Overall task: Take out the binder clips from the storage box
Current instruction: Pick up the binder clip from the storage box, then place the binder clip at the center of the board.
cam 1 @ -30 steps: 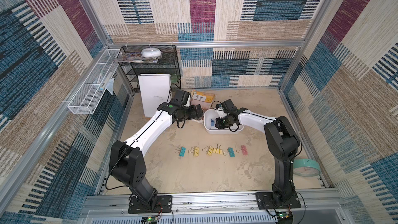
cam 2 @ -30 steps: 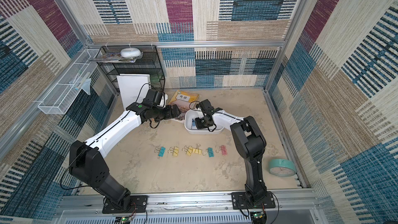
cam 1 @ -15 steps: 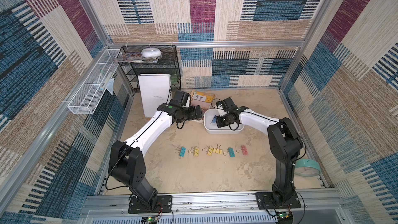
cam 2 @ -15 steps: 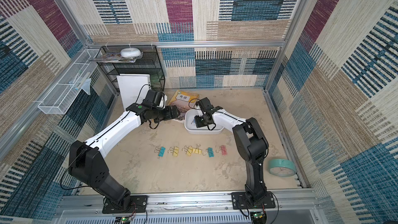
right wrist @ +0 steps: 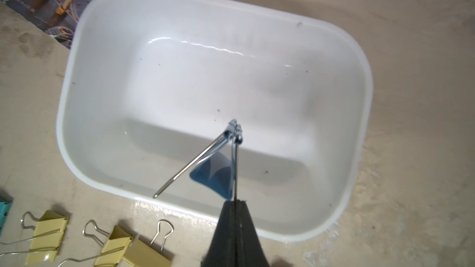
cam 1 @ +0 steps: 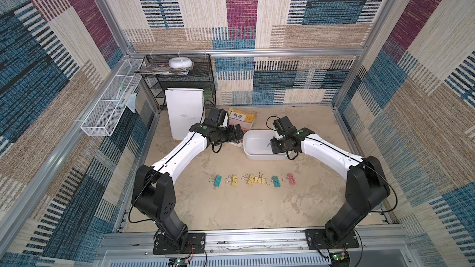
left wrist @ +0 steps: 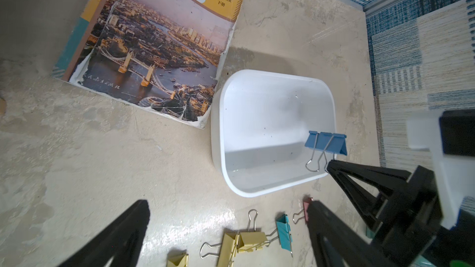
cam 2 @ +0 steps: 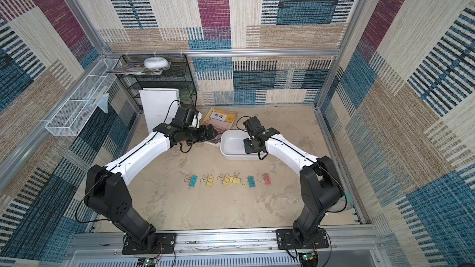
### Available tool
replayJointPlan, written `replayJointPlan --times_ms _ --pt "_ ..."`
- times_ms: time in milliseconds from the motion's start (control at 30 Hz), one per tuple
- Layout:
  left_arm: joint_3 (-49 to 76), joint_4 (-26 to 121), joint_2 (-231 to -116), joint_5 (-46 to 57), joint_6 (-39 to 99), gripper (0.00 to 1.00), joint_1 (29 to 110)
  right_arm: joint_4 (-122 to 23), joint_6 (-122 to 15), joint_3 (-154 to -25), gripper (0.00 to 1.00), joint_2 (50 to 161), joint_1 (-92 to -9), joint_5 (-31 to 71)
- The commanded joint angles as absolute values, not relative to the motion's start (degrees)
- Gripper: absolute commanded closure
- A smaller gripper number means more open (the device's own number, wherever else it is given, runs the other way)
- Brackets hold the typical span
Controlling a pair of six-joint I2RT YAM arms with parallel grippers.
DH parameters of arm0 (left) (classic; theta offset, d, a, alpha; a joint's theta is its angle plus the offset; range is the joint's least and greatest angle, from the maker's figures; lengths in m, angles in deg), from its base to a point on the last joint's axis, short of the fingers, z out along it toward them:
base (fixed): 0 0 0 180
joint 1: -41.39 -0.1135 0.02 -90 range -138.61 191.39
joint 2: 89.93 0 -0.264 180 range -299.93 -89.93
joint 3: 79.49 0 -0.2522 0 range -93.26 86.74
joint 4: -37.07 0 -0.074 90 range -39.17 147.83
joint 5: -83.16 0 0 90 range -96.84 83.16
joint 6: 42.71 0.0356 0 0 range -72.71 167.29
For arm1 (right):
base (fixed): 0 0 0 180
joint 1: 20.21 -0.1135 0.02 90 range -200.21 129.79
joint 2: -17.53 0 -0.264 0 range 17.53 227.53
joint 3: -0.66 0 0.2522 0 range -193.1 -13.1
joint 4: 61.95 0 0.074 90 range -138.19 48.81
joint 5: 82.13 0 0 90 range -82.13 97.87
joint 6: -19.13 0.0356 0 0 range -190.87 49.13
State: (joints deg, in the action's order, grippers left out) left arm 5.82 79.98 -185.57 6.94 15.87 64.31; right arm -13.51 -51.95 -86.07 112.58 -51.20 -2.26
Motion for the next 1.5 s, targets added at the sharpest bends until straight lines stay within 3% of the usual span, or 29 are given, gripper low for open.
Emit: replayJointPlan --times_ms 0,600,1467 --pt "5.99 77.34 -185.83 8.43 15.38 0.01 64.33 -7.14 -47.71 -83.71 1.0 109.53 -51.22 -7.88" --pt "11.24 74.12 -181.84 9.42 13.54 0.01 64.33 8.26 -32.24 -66.76 1.0 95.56 -51.23 -14.73" --pt "15.37 71.84 -176.96 6.61 16.44 0.01 64.17 14.0 -26.93 -65.22 1.0 103.75 -51.2 -12.16"
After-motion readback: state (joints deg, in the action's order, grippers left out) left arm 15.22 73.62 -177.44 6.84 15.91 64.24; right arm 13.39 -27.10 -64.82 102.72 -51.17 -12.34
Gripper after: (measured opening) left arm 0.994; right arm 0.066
